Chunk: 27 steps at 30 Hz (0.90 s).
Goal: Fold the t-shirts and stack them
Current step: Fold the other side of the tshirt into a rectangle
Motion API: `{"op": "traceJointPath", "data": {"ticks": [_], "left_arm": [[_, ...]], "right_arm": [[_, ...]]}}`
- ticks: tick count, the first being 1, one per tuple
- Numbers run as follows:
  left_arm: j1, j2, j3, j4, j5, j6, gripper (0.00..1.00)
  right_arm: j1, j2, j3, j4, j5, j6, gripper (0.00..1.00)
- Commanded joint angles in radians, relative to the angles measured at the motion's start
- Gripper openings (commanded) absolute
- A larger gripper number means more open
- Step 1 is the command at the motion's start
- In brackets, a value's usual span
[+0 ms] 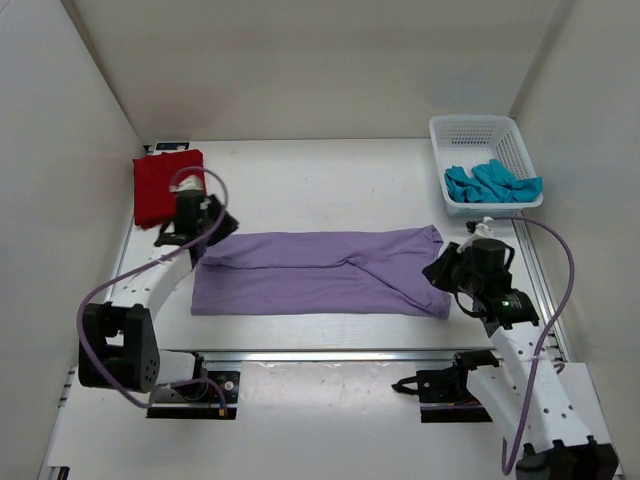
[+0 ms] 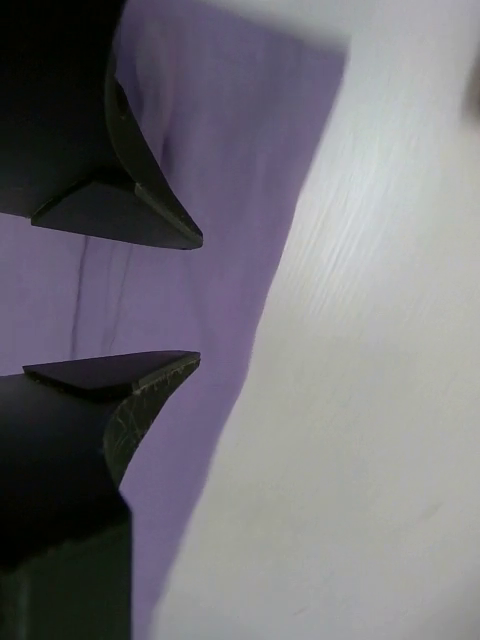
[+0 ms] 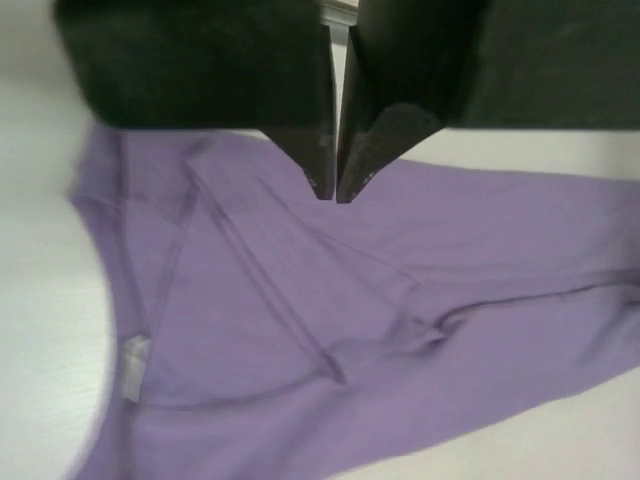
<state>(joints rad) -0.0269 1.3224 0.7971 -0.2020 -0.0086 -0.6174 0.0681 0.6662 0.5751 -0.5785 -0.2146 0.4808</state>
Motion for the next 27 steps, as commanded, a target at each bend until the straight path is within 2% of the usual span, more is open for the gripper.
{"op": "traceJointPath", "data": {"ticks": [1, 3, 5, 6, 8, 10, 12, 17, 24, 27], "left_arm": [[-0.248, -0.016, 0.039, 0.055, 0.01, 0.047, 0.55], [-0.335, 0.036, 0.062, 0.038, 0.012, 0.074, 0.55], [-0.349, 0.06, 0.065, 0.026, 0.01, 0.082, 0.55], [-0.322, 0.066, 0.048, 0.05, 0.01, 0.074, 0.55], [-0.222, 0.058, -0.031, 0.139, 0.146, -0.02, 0.52], [-0.096, 0.052, -0.077, 0.189, 0.215, -0.088, 0.52], [-0.048, 0.041, -0.117, 0.213, 0.21, -0.129, 0.52], [0.016, 0.05, -0.136, 0.243, 0.159, -0.145, 0.52], [0.202, 0.179, -0.203, 0.288, 0.263, -0.219, 0.47], [0.209, 0.205, -0.214, 0.27, 0.263, -0.223, 0.43]], "right_arm": [[0.134, 0.105, 0.039, 0.22, 0.093, -0.018, 0.01], [0.221, 0.226, 0.058, 0.32, 0.15, -0.025, 0.0], [0.226, 0.396, 0.074, 0.434, 0.107, -0.044, 0.03], [0.216, 0.435, 0.081, 0.5, 0.089, -0.039, 0.08], [0.207, 0.568, 0.089, 0.622, 0.078, -0.053, 0.2], [0.179, 0.662, 0.141, 0.653, 0.032, -0.068, 0.23], [0.171, 0.757, 0.161, 0.663, 0.015, -0.074, 0.23], [0.191, 0.842, 0.169, 0.71, 0.015, -0.099, 0.26], [0.194, 0.903, 0.198, 0.72, 0.005, -0.119, 0.28], [0.191, 0.903, 0.18, 0.732, 0.0, -0.111, 0.28]]}}
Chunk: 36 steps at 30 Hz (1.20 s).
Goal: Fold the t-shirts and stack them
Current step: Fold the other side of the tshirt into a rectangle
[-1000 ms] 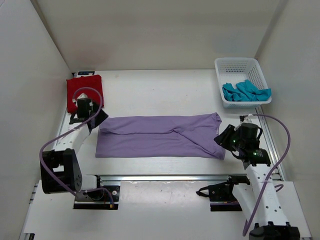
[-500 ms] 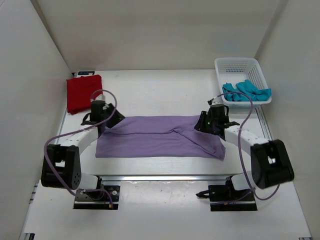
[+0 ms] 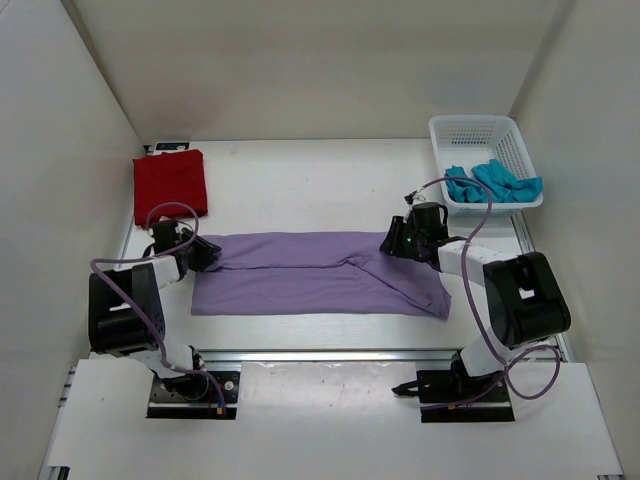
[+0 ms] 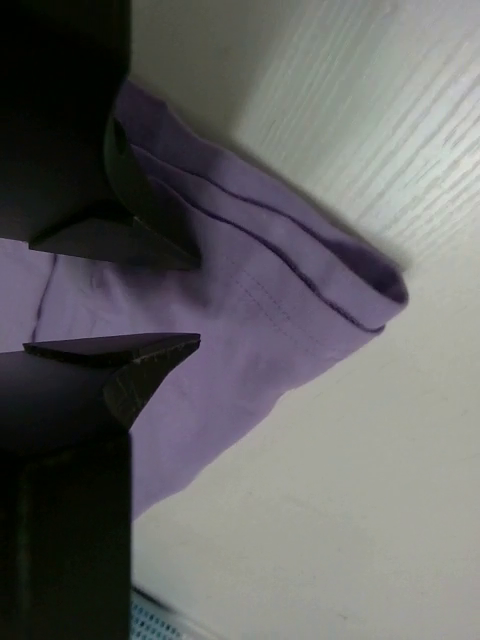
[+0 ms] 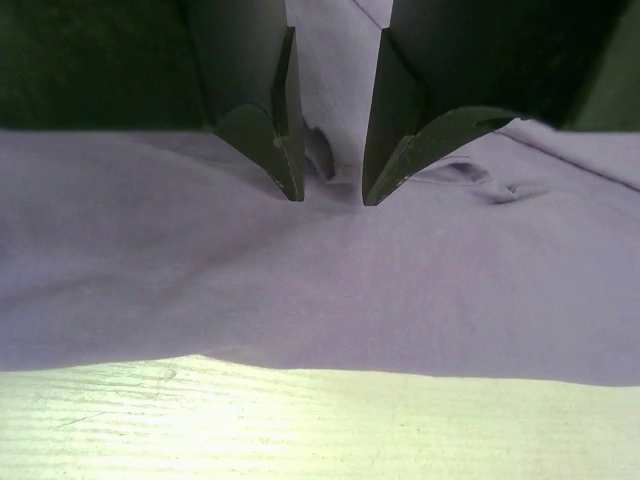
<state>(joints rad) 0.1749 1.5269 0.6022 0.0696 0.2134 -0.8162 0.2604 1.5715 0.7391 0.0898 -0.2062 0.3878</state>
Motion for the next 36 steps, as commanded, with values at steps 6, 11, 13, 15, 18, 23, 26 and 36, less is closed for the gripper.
{"op": "traceJointPath", "data": {"ticks": [6, 11, 13, 15, 18, 23, 26, 36], "left_arm": [[0.005, -0.073, -0.025, -0.066, -0.052, 0.018, 0.39], [0.003, -0.186, -0.006, -0.142, -0.136, 0.063, 0.36], [-0.034, -0.23, -0.012, -0.16, -0.144, 0.077, 0.34], [-0.077, -0.255, -0.007, -0.171, -0.163, 0.104, 0.33], [-0.144, -0.3, -0.004, -0.185, -0.226, 0.144, 0.33], [-0.146, -0.257, 0.019, -0.142, -0.175, 0.132, 0.33], [-0.152, -0.189, 0.071, -0.134, -0.129, 0.115, 0.32], [-0.086, -0.04, 0.053, -0.172, -0.048, 0.112, 0.28]], "right_arm": [[0.002, -0.03, -0.041, 0.106, -0.062, 0.014, 0.28], [0.006, -0.028, -0.044, 0.087, -0.102, 0.016, 0.21], [0.003, -0.048, -0.052, 0.082, -0.105, 0.019, 0.14], [0.016, -0.079, -0.066, 0.061, -0.108, 0.022, 0.07], [0.042, -0.148, -0.078, -0.004, -0.093, 0.026, 0.02], [0.178, -0.264, -0.168, -0.085, -0.027, 0.071, 0.02], [0.267, -0.315, -0.22, -0.126, 0.01, 0.13, 0.02], [0.248, -0.444, -0.215, -0.2, 0.002, 0.134, 0.25]]}}
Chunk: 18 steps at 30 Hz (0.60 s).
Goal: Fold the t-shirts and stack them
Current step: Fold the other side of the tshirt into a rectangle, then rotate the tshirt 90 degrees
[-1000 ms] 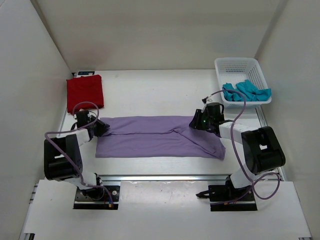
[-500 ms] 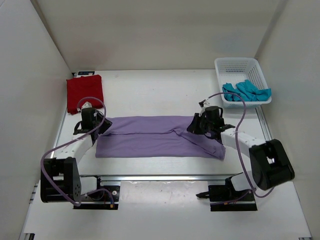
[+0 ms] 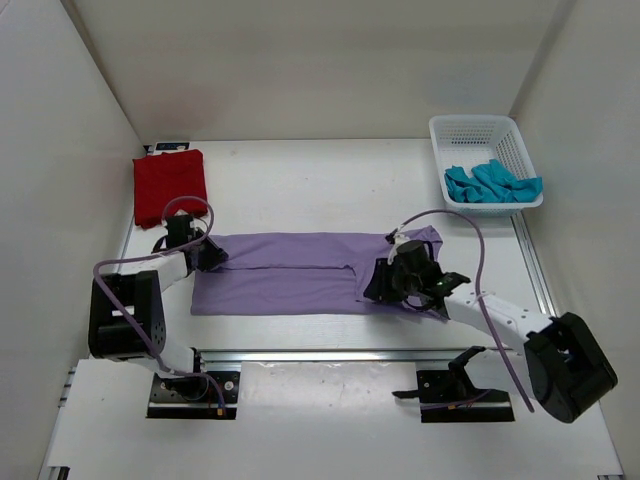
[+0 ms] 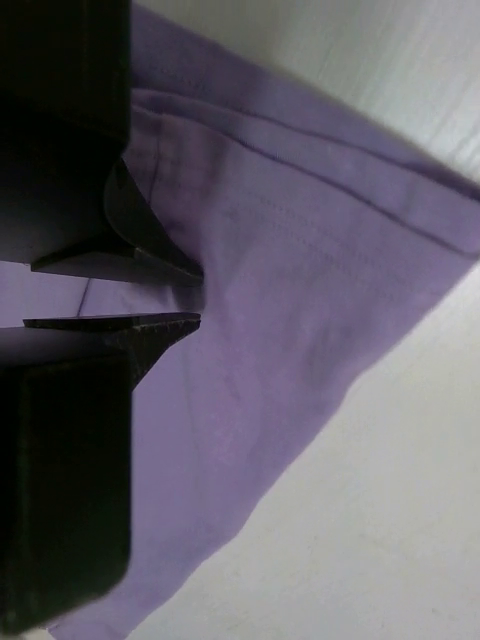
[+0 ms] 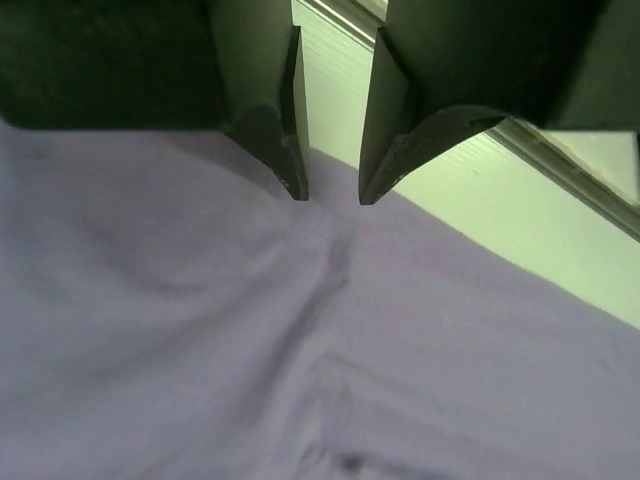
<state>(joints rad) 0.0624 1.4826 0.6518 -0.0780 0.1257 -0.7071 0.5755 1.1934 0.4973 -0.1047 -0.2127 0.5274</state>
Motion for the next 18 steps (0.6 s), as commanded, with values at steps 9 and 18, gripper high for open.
{"op": "traceJointPath", "data": {"ticks": [9, 18], "left_arm": [[0.082, -0.086, -0.017, 0.004, 0.015, -0.042, 0.28], [-0.114, -0.111, 0.011, 0.038, 0.025, -0.017, 0.29]], "right_arm": [[-0.286, -0.041, 0.015, 0.025, 0.027, -0.035, 0.03], [-0.118, -0.183, -0.184, -0.007, 0.081, 0.065, 0.01]]}}
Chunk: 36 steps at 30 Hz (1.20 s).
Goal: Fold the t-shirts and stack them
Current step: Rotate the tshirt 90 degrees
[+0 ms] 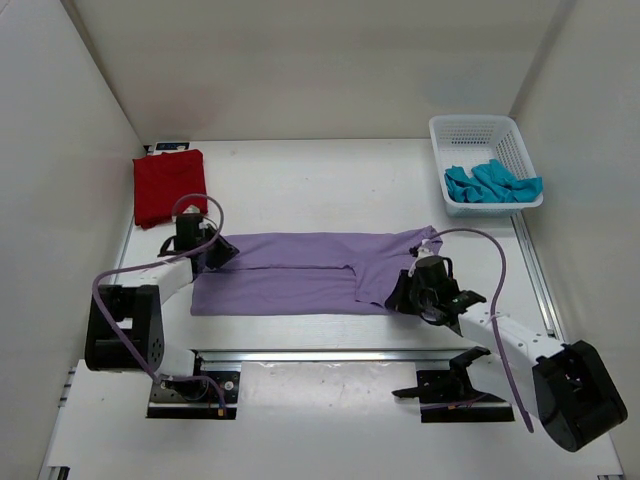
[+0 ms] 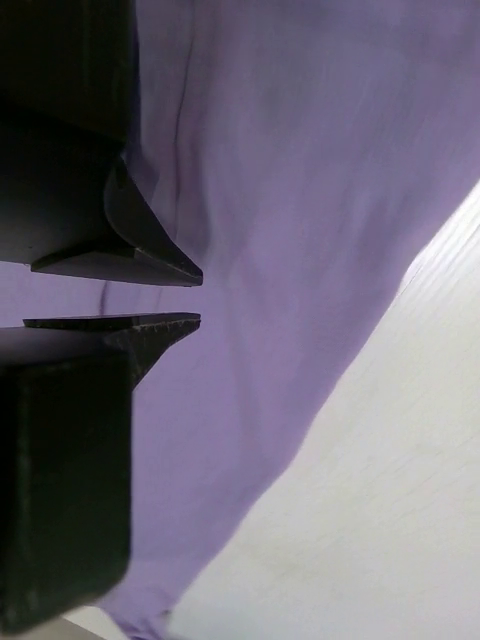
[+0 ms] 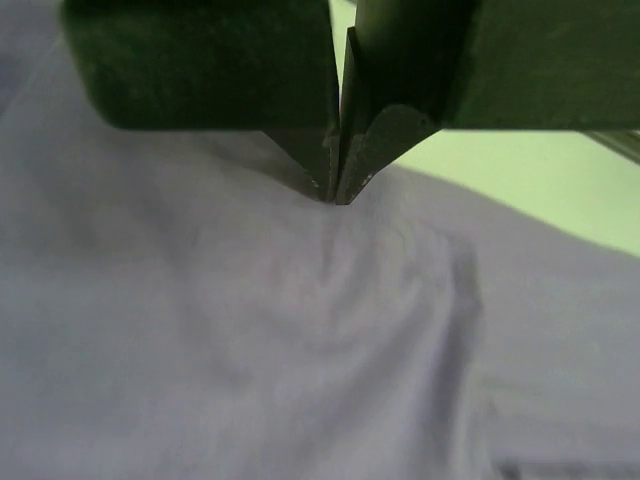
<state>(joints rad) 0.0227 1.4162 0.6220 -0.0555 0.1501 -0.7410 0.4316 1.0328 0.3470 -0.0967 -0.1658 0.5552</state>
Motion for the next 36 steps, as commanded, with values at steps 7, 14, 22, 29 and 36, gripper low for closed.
{"op": "traceJointPath", "data": {"ticks": [7, 14, 22, 29, 36], "left_arm": [[-0.204, -0.123, 0.087, -0.001, 0.014, 0.055, 0.31], [-0.418, -0.132, 0.173, -0.047, 0.057, 0.147, 0.33], [-0.503, -0.175, 0.082, -0.021, 0.146, 0.183, 0.37], [-0.44, -0.275, 0.031, -0.147, 0.157, 0.219, 0.41], [-0.417, -0.255, 0.018, -0.184, 0.199, 0.213, 0.43]], "right_arm": [[-0.069, -0.089, 0.053, -0.08, -0.014, -0.02, 0.16], [-0.235, 0.117, 0.135, 0.083, -0.024, -0.037, 0.14], [-0.28, 0.582, 0.341, 0.293, 0.008, -0.014, 0.07], [-0.263, 1.275, 1.465, -0.166, -0.13, -0.11, 0.03], [-0.188, 1.256, 2.092, -0.528, -0.172, -0.256, 0.15]]}}
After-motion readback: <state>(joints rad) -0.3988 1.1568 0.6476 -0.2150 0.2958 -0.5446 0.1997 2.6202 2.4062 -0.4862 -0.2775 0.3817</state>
